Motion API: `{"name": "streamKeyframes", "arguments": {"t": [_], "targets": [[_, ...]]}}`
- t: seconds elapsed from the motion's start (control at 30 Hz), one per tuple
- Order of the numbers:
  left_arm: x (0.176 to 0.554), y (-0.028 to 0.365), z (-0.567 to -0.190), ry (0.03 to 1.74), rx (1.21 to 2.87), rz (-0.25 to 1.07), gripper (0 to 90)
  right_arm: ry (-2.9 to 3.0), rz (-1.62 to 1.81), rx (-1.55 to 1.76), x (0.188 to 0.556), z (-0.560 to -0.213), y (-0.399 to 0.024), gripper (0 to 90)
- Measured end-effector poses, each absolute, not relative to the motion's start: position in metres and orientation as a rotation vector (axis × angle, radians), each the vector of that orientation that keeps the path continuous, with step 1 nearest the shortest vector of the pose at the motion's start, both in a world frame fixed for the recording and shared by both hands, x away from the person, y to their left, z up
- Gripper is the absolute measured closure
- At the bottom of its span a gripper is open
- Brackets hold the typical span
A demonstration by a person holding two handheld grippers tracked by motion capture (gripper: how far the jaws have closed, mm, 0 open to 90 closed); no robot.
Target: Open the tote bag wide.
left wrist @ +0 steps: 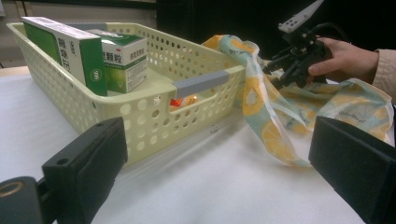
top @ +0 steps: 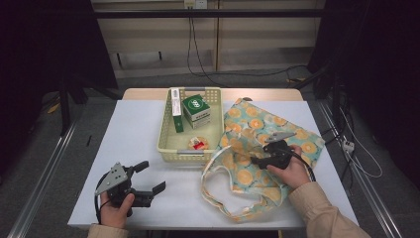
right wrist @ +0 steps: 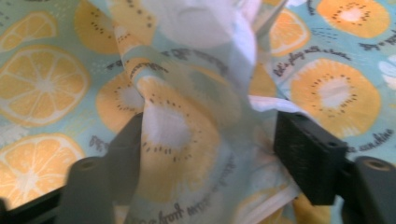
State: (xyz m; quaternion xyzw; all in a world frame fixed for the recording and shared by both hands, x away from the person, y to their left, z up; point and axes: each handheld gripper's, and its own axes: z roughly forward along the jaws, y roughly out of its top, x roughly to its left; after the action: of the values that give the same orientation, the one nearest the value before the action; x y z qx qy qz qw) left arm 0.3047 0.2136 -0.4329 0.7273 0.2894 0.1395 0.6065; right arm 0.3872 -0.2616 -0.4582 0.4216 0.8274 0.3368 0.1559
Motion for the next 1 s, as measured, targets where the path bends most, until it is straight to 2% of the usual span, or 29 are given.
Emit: {"name": "streamKeyframes", "arguments": {"t": [0.07, 0.17, 0.37, 0.5, 0.7, 0.83, 1.0], "targets": [[0.305, 0.214, -0.433, 0.669, 1.681, 0.323, 4.6, 2.378, 0.957, 1.194, 0.387, -0.459, -0.259, 23.7], [0.305, 0.213, -0.433, 0.668, 1.683, 0.321, 4.6, 2.365, 0.95, 1.206, 0.386, -0.459, -0.259, 26.8], [0.304, 0.213, -0.433, 0.666, 1.687, 0.321, 4.6, 2.308, 0.948, 1.237, 0.388, -0.459, -0.265, 45.0], [0.304, 0.213, -0.433, 0.664, 1.689, 0.32, 4.6, 2.283, 0.935, 1.239, 0.39, -0.458, -0.268, 62.9], [0.304, 0.213, -0.434, 0.668, 1.686, 0.321, 4.6, 2.278, 0.932, 1.238, 0.392, -0.458, -0.271, 79.0], [0.305, 0.213, -0.434, 0.666, 1.689, 0.321, 4.6, 2.288, 0.914, 1.243, 0.394, -0.456, -0.271, 86.0], [0.305, 0.213, -0.433, 0.67, 1.682, 0.321, 4.6, 2.28, 0.95, 1.282, 0.397, -0.446, -0.276, 87.6]]}}
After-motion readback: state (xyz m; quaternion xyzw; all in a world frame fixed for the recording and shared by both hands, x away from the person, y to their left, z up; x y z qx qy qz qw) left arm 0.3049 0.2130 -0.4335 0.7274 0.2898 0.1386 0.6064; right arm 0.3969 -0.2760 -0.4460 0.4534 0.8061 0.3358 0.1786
